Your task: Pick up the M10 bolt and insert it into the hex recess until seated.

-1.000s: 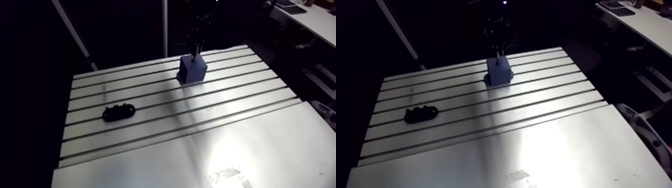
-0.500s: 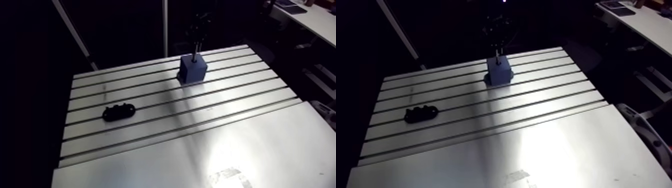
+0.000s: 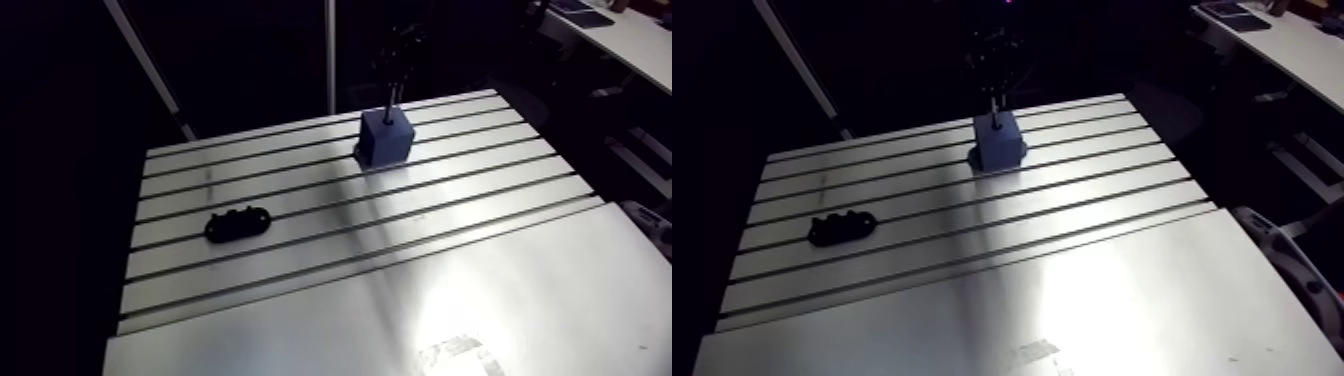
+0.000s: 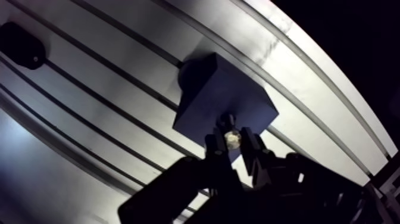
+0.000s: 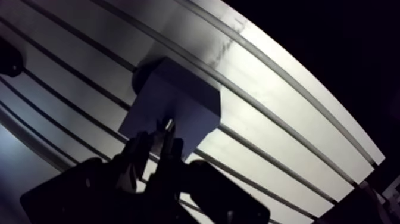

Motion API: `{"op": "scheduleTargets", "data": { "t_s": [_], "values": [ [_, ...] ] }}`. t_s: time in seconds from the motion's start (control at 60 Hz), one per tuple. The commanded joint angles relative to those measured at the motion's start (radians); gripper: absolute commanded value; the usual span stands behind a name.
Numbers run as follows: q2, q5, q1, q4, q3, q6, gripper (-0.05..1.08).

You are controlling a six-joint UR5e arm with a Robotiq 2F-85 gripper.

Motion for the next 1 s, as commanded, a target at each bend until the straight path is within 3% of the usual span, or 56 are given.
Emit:
{"op": "scheduleTargets", "data": {
  "t_s": [0.017, 1.0],
  "values": [
    [0.001, 0.002, -0.001, 0.001, 0.002, -0.001, 1.03],
    [0.014, 0.001, -0.003, 0.001, 0.01, -0.003, 1.03]
  ]
}}
